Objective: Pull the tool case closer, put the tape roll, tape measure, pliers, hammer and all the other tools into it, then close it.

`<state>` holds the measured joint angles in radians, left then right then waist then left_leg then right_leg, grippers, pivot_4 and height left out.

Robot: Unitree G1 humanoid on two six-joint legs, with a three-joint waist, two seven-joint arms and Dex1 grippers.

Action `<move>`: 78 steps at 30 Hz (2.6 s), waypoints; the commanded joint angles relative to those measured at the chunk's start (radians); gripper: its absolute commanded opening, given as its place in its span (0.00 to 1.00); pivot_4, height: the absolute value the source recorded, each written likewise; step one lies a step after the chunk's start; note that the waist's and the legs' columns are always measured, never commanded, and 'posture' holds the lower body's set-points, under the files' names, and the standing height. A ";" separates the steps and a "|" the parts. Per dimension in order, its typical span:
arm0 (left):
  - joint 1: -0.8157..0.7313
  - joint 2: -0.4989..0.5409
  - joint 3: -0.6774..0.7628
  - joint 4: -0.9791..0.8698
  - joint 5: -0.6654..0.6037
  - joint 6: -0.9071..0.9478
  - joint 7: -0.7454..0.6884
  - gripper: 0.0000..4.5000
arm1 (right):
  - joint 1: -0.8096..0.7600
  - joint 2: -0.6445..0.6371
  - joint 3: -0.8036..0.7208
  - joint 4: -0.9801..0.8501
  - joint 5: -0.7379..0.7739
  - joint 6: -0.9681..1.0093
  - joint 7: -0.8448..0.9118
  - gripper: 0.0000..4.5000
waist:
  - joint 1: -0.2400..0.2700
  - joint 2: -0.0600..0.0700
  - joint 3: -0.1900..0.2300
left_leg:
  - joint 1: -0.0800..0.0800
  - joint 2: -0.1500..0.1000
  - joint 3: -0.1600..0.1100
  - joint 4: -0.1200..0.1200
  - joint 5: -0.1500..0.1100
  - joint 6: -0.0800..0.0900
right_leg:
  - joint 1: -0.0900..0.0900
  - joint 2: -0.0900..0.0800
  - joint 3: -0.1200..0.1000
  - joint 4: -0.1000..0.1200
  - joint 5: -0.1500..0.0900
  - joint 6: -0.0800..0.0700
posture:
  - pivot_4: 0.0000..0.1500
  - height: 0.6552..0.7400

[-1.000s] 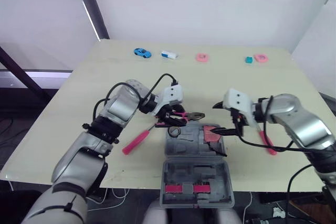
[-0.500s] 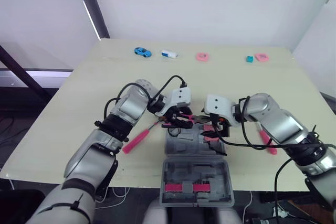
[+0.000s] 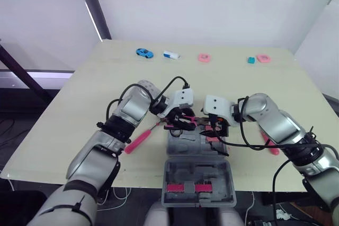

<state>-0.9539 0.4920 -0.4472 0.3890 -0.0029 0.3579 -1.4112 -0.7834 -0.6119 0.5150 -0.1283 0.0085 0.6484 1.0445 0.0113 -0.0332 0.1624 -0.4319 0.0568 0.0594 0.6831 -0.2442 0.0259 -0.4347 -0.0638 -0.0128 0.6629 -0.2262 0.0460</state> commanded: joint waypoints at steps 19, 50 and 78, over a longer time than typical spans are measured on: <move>-0.025 -0.028 0.075 0.010 -0.046 0.021 0.011 0.54 | 0.017 -0.013 -0.032 0.015 -0.024 -0.064 0.026 0.21 | 0.000 0.000 0.000 | 0.000 0.000 0.000 0.000 0.000 0.000 | 0.000 0.000 0.000 0.000 0.000 0.000 | 1.00 0.99; 0.414 0.346 0.406 -0.353 -0.332 -0.075 -0.149 0.98 | 0.223 -0.174 -0.209 -0.222 0.043 -0.024 0.020 0.21 | -0.020 0.001 0.000 | 0.001 0.001 0.000 0.000 0.000 0.000 | 0.000 0.000 0.000 0.000 0.000 0.000 | 1.00 0.99; 0.680 0.531 0.649 -0.368 -0.518 -0.120 -0.143 0.98 | 0.057 -0.072 0.130 -0.173 -0.217 0.027 0.023 0.21 | -0.022 0.002 0.001 | 0.002 0.001 0.000 0.001 0.000 0.000 | 0.002 0.000 0.000 0.001 -0.002 -0.004 | 1.00 0.99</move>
<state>-0.2598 1.0123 0.1909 0.0468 -0.5071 0.2533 -1.5366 -0.6952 -0.6915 0.6409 -0.2930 -0.1710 0.6917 1.0782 -0.0103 -0.0310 0.1637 -0.4300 0.0578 0.0594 0.6841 -0.2440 0.0256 -0.4328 -0.0637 -0.0129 0.6637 -0.2283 0.0419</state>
